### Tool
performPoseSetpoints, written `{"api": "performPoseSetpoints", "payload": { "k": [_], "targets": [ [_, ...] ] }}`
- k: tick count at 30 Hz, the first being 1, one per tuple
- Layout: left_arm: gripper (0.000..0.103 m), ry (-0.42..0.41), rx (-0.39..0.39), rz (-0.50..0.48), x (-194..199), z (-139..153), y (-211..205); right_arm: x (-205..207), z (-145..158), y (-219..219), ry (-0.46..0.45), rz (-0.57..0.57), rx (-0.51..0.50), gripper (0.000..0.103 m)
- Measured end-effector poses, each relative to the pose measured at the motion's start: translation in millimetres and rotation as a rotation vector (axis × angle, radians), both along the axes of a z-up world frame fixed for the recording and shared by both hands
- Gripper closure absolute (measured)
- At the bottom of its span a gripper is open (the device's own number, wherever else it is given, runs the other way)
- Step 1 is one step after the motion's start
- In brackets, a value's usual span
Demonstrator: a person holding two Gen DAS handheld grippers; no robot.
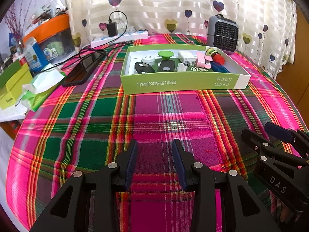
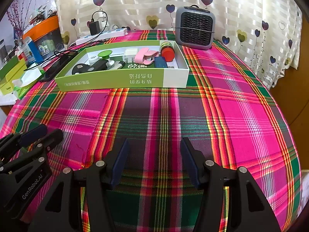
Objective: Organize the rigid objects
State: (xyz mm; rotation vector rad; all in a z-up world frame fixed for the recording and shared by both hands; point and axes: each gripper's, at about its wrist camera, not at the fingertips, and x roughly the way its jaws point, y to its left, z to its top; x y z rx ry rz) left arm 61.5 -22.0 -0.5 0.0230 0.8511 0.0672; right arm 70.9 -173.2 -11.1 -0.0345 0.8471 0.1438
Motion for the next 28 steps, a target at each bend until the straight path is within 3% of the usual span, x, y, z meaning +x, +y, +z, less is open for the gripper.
{"api": "performPoseSetpoints", "payload": {
  "k": [28],
  "targets": [
    [0.068, -0.002, 0.000, 0.000, -0.6, -0.4, -0.2, -0.3, 0.3, 1.0, 0.000, 0.001, 0.000, 0.045]
  ]
}}
